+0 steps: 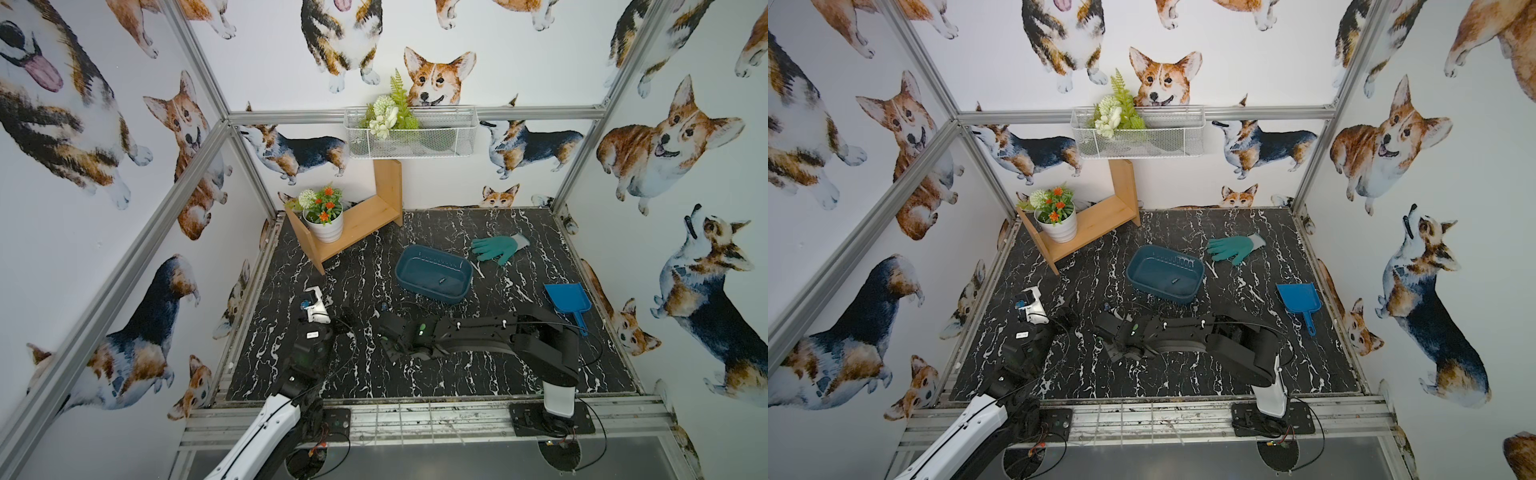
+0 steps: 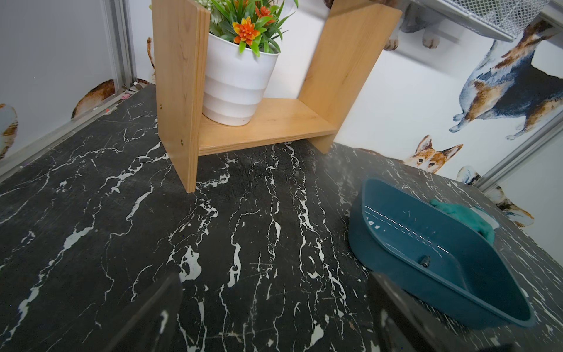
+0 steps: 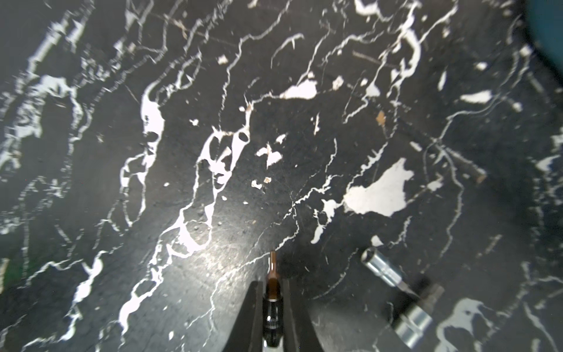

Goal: Put the bit on the desktop into the storage box
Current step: Pick up the screwdriver bit from the center of the board, then place the screwdriver bit in the storage box.

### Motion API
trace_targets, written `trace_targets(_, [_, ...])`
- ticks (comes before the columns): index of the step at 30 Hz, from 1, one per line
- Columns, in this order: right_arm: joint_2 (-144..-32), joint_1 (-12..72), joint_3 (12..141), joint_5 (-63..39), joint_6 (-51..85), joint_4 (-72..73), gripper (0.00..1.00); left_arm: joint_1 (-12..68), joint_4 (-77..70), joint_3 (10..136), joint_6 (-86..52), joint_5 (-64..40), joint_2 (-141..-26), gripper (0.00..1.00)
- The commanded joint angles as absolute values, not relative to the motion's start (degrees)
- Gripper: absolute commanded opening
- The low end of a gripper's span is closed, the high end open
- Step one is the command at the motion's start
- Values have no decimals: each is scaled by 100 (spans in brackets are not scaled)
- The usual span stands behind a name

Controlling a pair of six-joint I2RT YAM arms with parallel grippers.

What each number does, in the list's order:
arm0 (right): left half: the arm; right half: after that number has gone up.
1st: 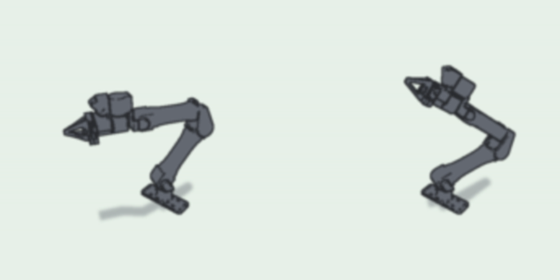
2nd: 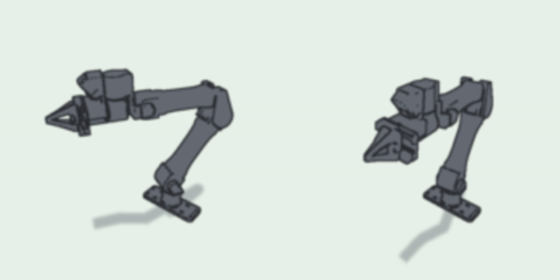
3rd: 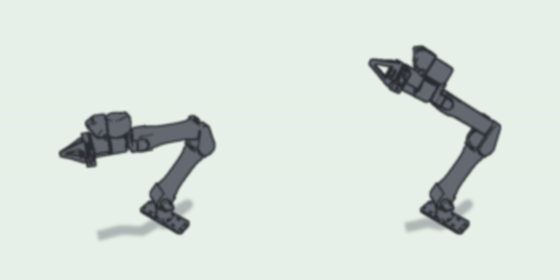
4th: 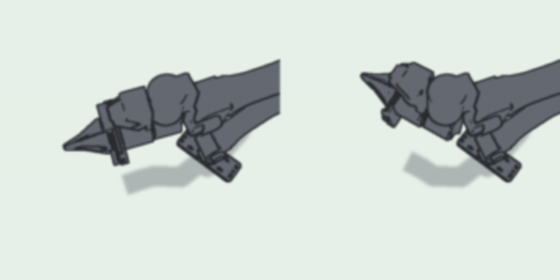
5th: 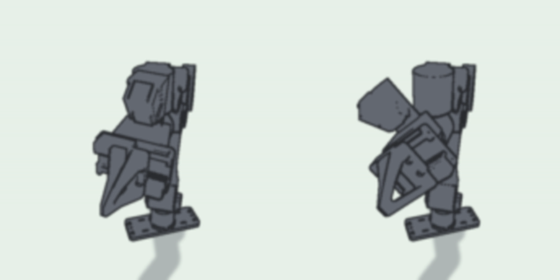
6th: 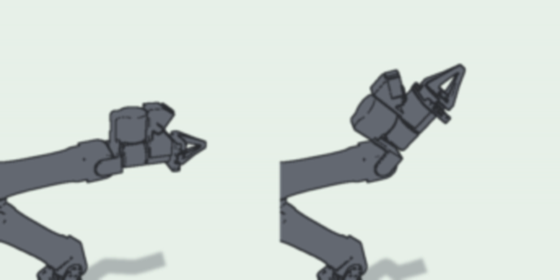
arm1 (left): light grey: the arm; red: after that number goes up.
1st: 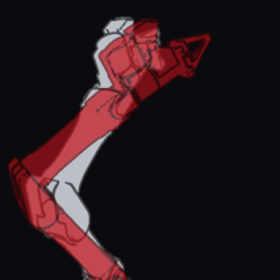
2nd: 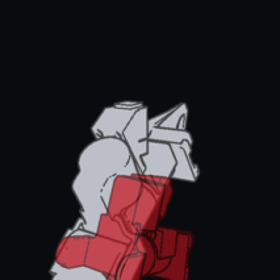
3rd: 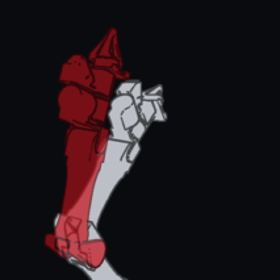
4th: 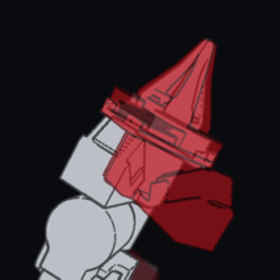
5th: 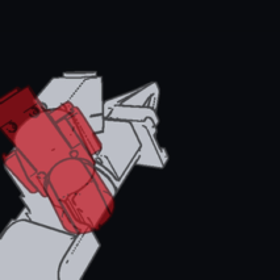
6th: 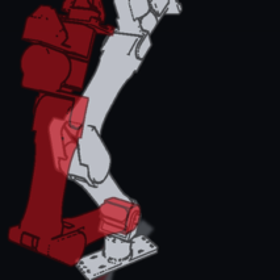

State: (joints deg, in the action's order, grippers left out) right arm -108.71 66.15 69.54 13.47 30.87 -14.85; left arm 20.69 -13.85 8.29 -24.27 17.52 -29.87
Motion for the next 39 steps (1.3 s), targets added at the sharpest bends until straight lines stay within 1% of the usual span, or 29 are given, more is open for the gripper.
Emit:
trace_targets(1, [-10618, 6502, 6888, 1450, 2990, -1601, 12, 2066, -1536, 896, -2339, 1582, -3021, 100])
trace_targets(7, [-9886, 5832, 6549, 1419, 2776, -1518, 12, 2068, -1664, 914, -2252, 1257, -3179, 100])
trace_targets(12, [-9195, 4975, 6227, 1238, 2544, -1348, 12, 2066, -1935, 923, -2133, 783, -3408, 100])
trace_targets(17, [-8803, 4088, 6003, 963, 2350, -1059, 13, 2079, -2305, 968, -2015, 134, -3808, 100])
trace_targets(20, [-8832, 3703, 6043, 778, 2266, -941, 13, 2083, -2478, 1030, -1944, -279, -4099, 100])
trace_targets(24, [-9126, 3380, 6199, 627, 2176, -731, 13, 2150, -2600, 1125, -1881, -552, -4446, 100])
trace_targets(32, [-9930, 3142, 6706, 361, 2118, -606, 14, 2334, -2648, 1304, -1759, -728, -4936, 100])
trace_targets(34, [-10052, 3137, 6812, 335, 2088, -608, 20, 2460, -2599, 1392, -1690, -683, -5071, 100])
trace_targets(37, [-10123, 3135, 6916, 334, 2048, -674, 39, 2661, -2565, 1501, -1544, -662, -5231, 100])
trace_targets(39, [-10037, 3129, 6864, 302, 2030, -687, 46, 2779, -2606, 1512, -1423, -758, -5276, 100])
